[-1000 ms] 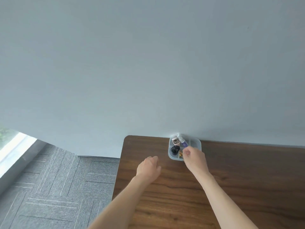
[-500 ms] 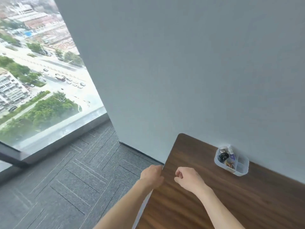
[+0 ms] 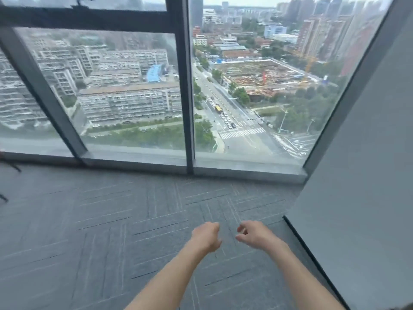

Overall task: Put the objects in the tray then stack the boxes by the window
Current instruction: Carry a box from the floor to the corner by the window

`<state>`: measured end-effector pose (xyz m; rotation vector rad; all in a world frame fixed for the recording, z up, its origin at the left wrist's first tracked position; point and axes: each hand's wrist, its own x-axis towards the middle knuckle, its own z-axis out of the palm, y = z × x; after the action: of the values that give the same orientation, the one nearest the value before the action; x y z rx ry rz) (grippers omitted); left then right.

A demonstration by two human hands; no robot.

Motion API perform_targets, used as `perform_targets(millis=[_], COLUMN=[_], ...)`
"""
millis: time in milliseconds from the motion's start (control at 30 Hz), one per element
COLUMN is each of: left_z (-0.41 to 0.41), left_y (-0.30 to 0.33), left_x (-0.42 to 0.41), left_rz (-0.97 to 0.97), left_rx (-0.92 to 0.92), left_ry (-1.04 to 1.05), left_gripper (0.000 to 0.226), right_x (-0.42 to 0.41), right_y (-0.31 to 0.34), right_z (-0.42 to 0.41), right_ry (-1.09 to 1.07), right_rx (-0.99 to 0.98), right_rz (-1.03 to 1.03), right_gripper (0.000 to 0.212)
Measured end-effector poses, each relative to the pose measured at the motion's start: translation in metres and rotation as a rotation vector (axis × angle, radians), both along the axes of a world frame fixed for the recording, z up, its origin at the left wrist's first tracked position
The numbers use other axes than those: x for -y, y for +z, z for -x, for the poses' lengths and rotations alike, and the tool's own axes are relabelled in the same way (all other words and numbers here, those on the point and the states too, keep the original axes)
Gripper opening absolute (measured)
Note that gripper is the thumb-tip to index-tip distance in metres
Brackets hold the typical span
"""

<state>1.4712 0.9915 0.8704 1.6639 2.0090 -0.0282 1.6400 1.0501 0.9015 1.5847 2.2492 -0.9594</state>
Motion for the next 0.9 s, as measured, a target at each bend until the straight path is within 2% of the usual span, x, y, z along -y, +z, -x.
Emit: perform_targets(millis=[133, 267, 533, 733, 900], left_z=[0.151, 0.262, 0.417, 0.522, 0.612], left_y=[0.006, 0.008, 0.002, 0.008, 0.032], left_x=[0.073, 0.152, 0.287, 0.341, 0.365], left_rz=[0.030, 0.022, 0.021, 0.064, 0.004], left_rx=[0.006, 0.069, 0.069, 0.075, 0.055], left_ry=[0.322, 0.607, 1.080, 1.322, 1.489], left_gripper=[0.037, 0.034, 0.034, 0.036, 0.030], right_x=[0.030, 0.073, 0.156, 0.202, 0.217], right_y=[0.019, 0.029, 0.015, 0.000, 0.004], right_z=[0.166, 0.303, 0.529, 0.684, 0.811], right_ry=[0.260, 0.528, 0.976, 1.185, 1.392], right_rx=[-0.008, 0.005, 0.012, -0.026, -0.052], right_rz=[-0.002, -0.006, -0.012, 0.045, 0.029], right_gripper=[0.038, 0.038, 0.040, 0.035, 0.037])
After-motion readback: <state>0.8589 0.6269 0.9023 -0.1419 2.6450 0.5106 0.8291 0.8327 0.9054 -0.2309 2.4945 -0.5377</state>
